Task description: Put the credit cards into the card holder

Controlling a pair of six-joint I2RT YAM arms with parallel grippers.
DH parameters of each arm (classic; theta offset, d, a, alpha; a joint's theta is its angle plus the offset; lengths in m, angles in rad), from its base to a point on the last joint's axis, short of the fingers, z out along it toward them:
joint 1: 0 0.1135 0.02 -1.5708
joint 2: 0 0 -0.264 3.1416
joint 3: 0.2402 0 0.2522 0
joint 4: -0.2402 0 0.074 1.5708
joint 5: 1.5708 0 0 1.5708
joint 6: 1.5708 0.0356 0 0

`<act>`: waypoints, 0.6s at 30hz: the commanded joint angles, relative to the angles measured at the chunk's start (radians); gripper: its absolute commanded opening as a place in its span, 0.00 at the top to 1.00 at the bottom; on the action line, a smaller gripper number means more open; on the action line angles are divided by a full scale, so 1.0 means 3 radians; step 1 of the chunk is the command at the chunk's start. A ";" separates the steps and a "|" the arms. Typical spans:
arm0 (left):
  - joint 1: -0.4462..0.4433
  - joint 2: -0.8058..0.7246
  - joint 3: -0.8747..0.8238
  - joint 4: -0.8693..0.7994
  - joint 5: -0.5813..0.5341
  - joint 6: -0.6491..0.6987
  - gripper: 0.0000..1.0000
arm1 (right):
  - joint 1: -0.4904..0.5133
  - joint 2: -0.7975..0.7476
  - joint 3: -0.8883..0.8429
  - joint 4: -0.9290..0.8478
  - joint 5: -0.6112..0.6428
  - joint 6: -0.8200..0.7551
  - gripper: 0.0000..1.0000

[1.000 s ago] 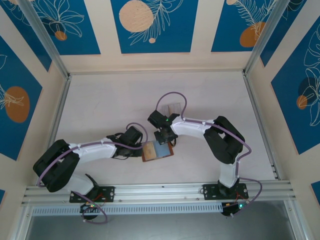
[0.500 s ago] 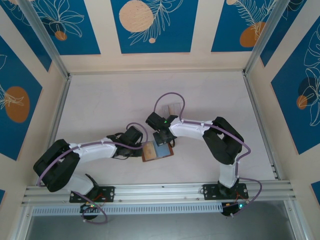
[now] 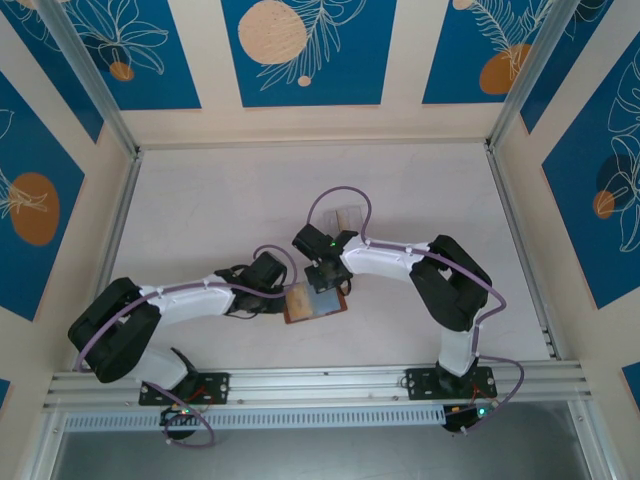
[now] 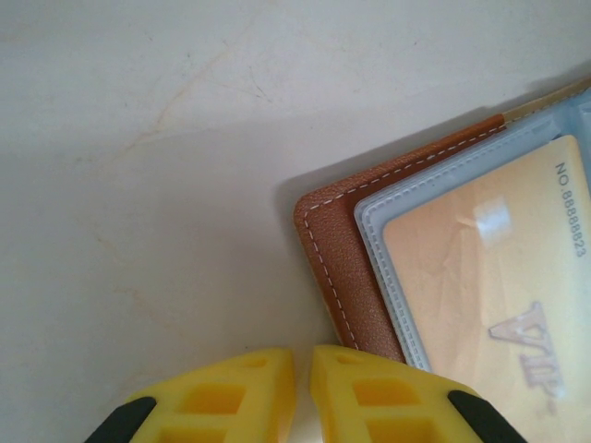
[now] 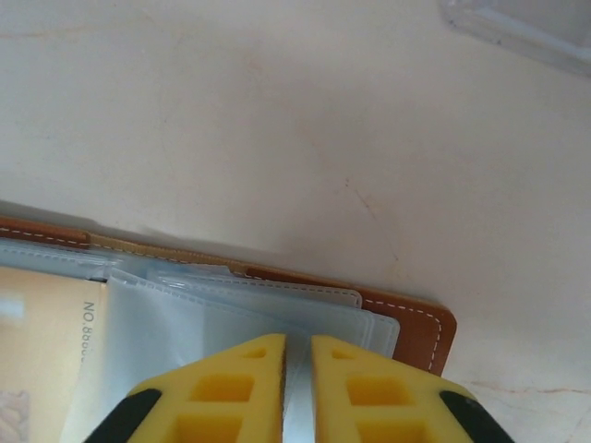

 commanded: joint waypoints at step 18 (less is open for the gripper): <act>-0.0072 0.0539 -0.0149 0.0446 0.0139 -0.0022 0.84 | -0.0117 -0.0247 -0.0013 0.0256 -0.1160 0.0137 0.65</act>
